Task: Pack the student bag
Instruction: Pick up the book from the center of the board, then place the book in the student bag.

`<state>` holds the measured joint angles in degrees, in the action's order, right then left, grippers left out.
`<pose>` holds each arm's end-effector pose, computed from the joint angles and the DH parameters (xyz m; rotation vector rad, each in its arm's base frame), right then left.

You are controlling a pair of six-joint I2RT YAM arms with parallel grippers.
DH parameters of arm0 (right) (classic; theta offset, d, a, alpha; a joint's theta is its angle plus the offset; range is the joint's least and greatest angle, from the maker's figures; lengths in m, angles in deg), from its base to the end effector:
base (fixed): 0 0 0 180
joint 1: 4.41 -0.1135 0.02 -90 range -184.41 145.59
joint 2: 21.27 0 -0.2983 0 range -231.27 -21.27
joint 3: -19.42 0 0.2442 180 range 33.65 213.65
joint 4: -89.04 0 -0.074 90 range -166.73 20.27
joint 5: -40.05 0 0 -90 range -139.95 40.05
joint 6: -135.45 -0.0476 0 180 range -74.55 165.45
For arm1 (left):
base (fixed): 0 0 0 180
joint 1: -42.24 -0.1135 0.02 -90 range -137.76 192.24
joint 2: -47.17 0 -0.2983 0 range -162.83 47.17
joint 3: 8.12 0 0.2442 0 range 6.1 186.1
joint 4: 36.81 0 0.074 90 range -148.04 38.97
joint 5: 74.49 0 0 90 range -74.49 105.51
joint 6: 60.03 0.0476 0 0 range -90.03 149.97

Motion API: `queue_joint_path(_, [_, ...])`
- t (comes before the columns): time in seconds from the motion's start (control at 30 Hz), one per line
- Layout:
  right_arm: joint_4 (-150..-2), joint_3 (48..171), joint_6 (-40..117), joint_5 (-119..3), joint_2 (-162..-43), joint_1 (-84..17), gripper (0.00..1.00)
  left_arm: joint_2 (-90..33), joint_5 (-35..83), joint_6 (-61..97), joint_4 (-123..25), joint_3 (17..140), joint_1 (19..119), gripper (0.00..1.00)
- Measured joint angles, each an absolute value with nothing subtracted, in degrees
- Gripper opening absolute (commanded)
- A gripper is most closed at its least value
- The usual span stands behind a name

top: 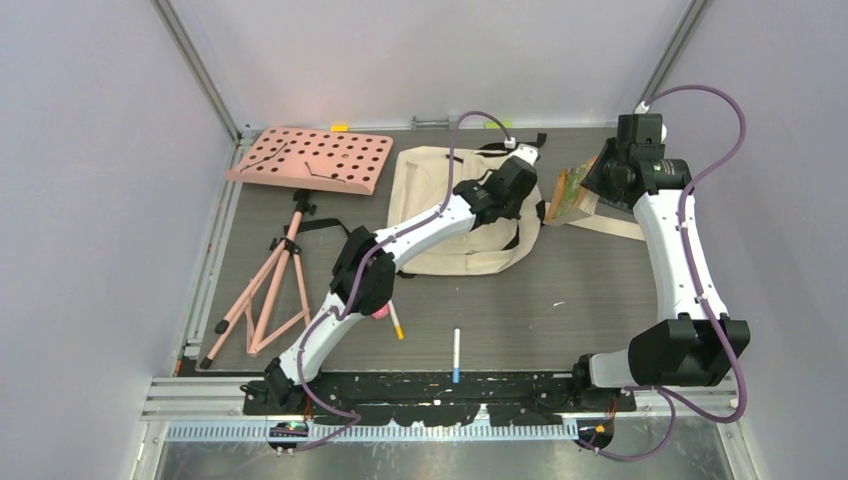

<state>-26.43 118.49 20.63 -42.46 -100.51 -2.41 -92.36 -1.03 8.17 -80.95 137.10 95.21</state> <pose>0.2798 -0.0160 0.4041 0.6054 2.2634 0.0431 0.3623 -0.4578 0.2569 0.4490 2.1931 -0.3968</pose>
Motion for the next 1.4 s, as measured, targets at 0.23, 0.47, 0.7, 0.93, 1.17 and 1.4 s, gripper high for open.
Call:
queue_joint_path(0.23, [-29.40,115.76,16.24,-51.97,-99.75,-2.43,0.01,-87.51,6.86,5.85,-80.49,133.87,91.58,0.00])
queue_joint_path(0.47, [-30.80,115.27,14.25,-55.16,-99.72,-2.43,0.01,-82.06,20.52,3.05,-74.98,125.23,85.64,0.04])
queue_joint_path(0.7, [-30.19,115.30,15.36,-50.79,-99.61,-2.41,0.01,-81.80,37.79,0.52,-68.20,122.33,82.77,0.08])
queue_joint_path(0.93, [-30.15,113.92,15.78,-48.36,-98.00,-2.41,0.01,-81.82,42.64,-2.02,-63.37,119.53,82.99,0.26])
queue_joint_path(1.17, [-31.33,111.38,14.18,-51.27,-97.67,-2.41,0.01,-81.80,40.30,-0.18,-64.14,119.22,84.78,0.33])
queue_joint_path(1.4, [-32.97,111.43,12.89,-52.89,-97.67,-2.41,0.01,-81.67,36.70,3.64,-67.20,118.63,88.04,0.63])
